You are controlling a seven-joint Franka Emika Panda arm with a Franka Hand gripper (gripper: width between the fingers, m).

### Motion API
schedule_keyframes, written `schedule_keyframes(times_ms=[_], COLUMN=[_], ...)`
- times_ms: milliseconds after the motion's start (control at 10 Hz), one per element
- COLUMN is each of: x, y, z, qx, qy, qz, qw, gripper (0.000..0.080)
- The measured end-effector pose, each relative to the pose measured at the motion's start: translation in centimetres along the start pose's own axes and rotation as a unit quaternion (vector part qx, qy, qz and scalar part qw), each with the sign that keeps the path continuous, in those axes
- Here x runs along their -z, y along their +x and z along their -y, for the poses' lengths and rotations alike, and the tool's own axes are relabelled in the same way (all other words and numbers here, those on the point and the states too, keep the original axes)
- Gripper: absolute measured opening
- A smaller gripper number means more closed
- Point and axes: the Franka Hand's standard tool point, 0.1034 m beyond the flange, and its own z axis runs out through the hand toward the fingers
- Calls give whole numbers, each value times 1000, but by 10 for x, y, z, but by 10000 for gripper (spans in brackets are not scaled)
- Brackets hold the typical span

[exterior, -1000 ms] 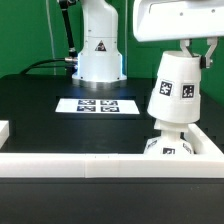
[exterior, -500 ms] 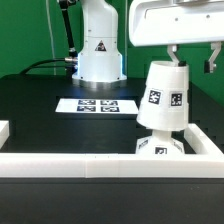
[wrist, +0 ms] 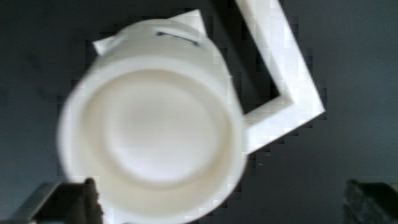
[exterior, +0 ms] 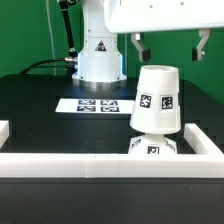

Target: Assemble lamp

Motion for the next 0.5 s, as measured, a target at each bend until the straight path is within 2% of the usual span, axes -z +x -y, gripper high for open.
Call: schedule_keyframes(times_ms=[100, 200, 400, 500], x=[6, 10, 2, -2], y=[-2, -4, -18, -22], z=[3, 11, 27, 31], qx=[6, 14, 32, 34], qy=[-20, -33, -59, -60], qz=[9, 8, 0, -2], qw=[1000, 999, 998, 998], gripper=[690, 698, 698, 698])
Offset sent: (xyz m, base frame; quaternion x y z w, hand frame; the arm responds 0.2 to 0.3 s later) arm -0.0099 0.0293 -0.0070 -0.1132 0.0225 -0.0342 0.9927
